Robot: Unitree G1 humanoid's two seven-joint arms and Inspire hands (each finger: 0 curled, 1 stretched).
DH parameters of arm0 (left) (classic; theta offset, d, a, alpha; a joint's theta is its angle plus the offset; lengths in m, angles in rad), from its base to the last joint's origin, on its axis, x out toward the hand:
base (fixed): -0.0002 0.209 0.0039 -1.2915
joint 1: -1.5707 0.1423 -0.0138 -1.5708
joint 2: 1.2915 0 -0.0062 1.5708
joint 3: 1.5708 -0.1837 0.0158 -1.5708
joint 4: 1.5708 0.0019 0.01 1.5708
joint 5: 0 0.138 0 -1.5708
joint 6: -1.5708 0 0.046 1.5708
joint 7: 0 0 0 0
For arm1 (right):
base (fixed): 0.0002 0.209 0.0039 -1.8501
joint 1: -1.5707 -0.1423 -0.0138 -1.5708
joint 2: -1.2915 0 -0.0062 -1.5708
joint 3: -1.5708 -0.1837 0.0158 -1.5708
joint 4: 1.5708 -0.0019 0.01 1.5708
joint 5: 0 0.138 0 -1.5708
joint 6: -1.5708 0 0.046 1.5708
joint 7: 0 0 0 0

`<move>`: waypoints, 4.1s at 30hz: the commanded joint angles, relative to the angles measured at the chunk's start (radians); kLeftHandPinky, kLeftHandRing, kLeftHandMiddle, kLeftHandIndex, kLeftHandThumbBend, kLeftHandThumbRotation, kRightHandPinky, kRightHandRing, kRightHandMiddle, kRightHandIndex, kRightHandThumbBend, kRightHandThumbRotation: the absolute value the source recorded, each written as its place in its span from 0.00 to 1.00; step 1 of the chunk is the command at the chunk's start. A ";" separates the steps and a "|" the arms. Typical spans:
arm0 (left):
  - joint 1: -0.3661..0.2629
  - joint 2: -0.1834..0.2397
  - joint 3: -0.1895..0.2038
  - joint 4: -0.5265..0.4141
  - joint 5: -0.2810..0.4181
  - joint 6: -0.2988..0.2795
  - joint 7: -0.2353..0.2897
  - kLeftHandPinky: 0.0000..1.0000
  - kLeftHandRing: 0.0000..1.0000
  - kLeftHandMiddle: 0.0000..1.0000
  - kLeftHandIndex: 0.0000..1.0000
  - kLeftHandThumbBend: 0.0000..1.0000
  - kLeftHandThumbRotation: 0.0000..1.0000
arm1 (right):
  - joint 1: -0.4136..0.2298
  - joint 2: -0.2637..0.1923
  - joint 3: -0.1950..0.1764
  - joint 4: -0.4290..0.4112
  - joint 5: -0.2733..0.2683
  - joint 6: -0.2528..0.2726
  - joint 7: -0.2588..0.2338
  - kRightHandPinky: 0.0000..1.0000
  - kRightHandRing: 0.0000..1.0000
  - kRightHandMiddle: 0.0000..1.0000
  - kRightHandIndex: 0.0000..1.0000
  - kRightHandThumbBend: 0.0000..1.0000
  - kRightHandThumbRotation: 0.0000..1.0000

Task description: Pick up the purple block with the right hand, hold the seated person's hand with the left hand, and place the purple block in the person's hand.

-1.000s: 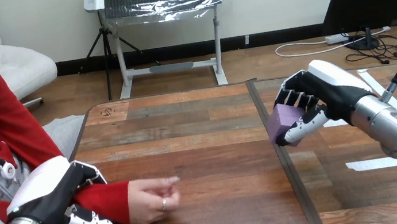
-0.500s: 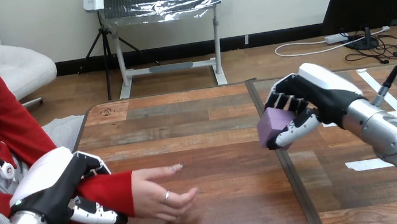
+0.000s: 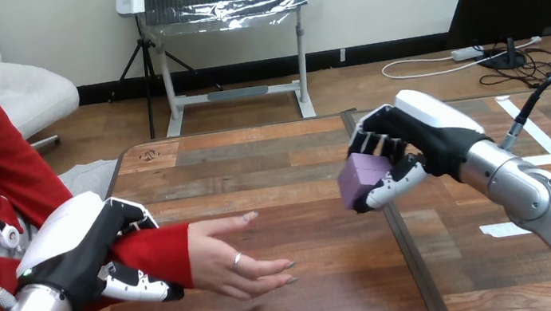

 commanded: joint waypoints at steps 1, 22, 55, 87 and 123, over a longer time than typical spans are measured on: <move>-0.184 -0.026 0.056 -0.190 -0.054 -0.020 0.028 0.28 0.34 0.39 0.40 0.80 0.00 | -0.032 0.018 -0.055 -0.117 0.053 -0.047 -0.001 0.39 0.42 0.46 0.47 0.70 0.00; -0.236 -0.061 0.035 -0.171 -0.050 -0.007 0.022 0.27 0.33 0.39 0.41 0.79 0.00 | 0.025 0.042 -0.055 -0.315 0.084 0.003 0.065 0.37 0.40 0.46 0.48 0.67 0.00; -0.281 -0.114 0.020 -0.140 -0.045 -0.011 0.032 0.29 0.35 0.40 0.41 0.80 0.00 | 0.105 0.076 -0.053 -0.557 0.114 0.027 0.134 0.36 0.39 0.44 0.48 0.64 0.00; -0.291 -0.137 0.005 -0.130 -0.029 -0.016 0.033 0.31 0.36 0.40 0.41 0.80 0.00 | 0.147 0.106 -0.041 -0.682 0.126 0.130 0.167 0.35 0.39 0.45 0.48 0.64 0.00; -0.239 -0.136 0.015 -0.153 -0.114 -0.016 -0.029 0.37 0.43 0.47 0.46 0.77 0.00 | 0.166 0.117 -0.058 -0.619 0.168 0.144 0.189 0.42 0.48 0.52 0.54 0.70 0.00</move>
